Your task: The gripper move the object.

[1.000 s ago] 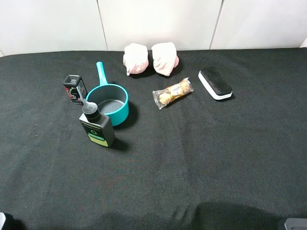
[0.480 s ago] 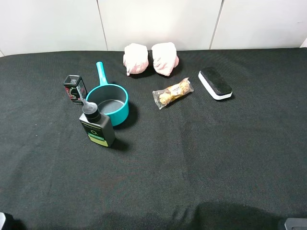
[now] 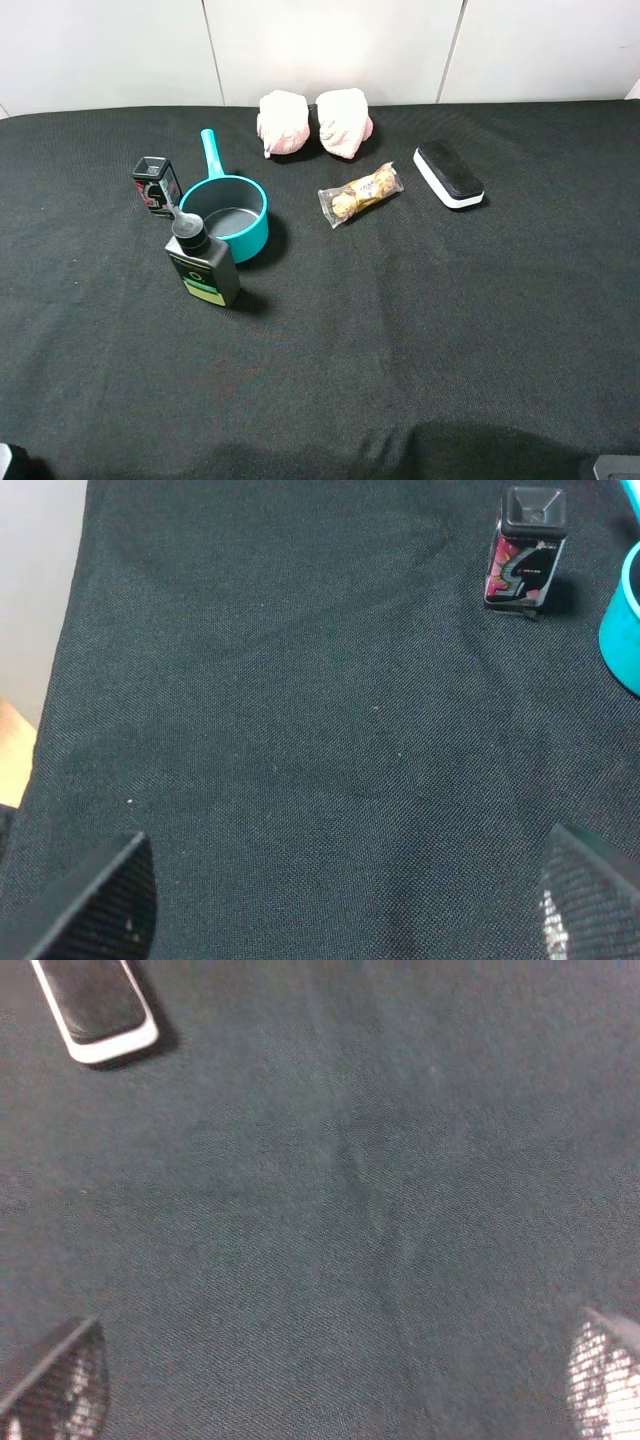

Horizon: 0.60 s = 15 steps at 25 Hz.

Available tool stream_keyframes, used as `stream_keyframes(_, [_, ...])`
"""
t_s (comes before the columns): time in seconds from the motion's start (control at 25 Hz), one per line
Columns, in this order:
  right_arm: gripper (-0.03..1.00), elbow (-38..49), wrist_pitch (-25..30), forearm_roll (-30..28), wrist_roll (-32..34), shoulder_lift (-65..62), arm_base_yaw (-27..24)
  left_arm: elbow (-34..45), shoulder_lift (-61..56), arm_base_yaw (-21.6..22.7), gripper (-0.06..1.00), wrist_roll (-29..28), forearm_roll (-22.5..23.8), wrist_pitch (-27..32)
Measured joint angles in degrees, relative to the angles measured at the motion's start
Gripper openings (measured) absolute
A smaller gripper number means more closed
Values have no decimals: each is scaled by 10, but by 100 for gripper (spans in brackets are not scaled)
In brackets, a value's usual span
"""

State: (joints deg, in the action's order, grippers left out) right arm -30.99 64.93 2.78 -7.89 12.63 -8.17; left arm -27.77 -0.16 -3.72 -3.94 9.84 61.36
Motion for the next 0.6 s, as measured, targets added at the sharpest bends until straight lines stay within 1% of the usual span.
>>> stream_keyframes(0.2, [69, 0, 0, 0, -3, -35, 50, 0, 0, 0, 76, 0, 0, 0])
stream_keyframes(0.28, [69, 0, 0, -1, -2, -49, 62, 0, 0, 0, 76, 0, 0, 0])
stream_keyframes(0.6, [69, 0, -2, -3, -3, -105, 67, 0, 0, 0, 76, 0, 0, 0])
